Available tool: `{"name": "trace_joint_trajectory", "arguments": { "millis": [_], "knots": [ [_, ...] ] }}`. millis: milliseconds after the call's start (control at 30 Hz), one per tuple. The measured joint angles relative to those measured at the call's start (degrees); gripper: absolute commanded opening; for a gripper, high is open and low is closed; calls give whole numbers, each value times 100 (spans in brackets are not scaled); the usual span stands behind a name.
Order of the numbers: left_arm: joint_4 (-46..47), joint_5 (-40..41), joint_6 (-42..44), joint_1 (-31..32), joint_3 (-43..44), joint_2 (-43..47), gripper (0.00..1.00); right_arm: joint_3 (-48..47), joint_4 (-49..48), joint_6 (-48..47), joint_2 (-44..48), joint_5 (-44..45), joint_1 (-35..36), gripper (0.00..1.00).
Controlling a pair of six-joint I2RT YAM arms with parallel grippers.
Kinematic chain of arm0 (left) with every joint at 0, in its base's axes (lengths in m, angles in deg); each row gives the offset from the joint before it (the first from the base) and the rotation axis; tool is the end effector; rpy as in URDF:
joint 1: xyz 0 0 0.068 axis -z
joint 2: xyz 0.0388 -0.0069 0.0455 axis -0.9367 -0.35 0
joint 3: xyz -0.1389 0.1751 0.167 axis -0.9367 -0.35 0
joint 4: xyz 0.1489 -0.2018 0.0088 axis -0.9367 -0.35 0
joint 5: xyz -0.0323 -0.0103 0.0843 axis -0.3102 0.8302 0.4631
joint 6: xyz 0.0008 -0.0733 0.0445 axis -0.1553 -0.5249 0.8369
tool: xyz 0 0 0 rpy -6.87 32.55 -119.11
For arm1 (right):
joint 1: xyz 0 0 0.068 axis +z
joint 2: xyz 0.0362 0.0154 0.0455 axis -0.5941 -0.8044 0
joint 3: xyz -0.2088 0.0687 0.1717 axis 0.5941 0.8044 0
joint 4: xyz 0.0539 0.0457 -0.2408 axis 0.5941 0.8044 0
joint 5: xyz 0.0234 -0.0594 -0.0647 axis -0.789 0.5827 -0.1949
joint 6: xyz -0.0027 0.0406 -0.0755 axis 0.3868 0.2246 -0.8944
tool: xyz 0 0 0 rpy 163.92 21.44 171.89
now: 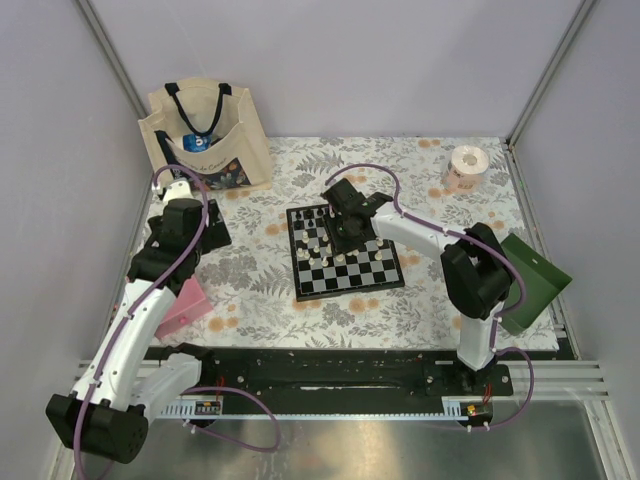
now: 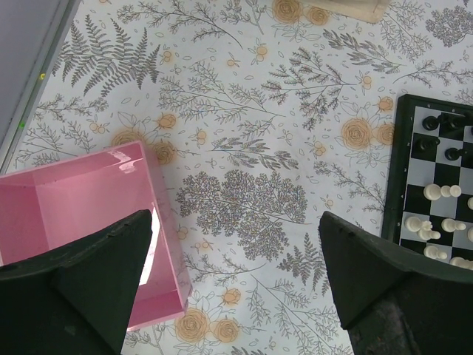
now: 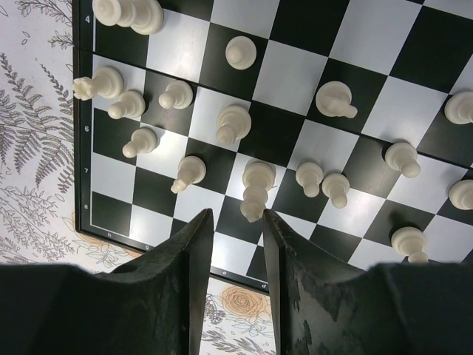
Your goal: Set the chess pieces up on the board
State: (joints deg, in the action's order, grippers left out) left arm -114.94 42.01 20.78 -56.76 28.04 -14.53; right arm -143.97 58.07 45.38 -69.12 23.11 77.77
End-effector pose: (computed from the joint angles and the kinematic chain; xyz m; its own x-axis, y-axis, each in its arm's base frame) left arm 0.2017 -0.0156 0.3030 -0.5354 -0.2337 -0.8116 -0.3139 0.9472 -0.0657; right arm 0.3091 0.2738 0.1904 -0.8244 -0.3489 -0.4457 -0.4528 0.8790 0.1493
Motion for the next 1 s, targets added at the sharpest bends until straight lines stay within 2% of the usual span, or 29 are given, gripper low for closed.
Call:
{"name": "trace_joint_trajectory", "arguments": {
  "millis": [400, 733, 833, 933, 1000],
  "knots": [
    [11, -181, 0, -142, 0, 0, 99, -44, 20, -15, -74, 9, 0, 42],
    [48, -289, -2, -195, 0, 0, 99, -118, 52, -35, -334, 17, 2, 35],
    [48, -293, -2, -205, 0, 0, 99, -118, 50, -39, -334, 48, 2, 26],
    [48, -310, -2, -212, 0, 0, 99, -118, 42, -63, -328, 66, 2, 6],
    [48, -323, -2, -227, 0, 0, 99, -118, 44, -81, -306, 74, 4, 6]
  ]
}}
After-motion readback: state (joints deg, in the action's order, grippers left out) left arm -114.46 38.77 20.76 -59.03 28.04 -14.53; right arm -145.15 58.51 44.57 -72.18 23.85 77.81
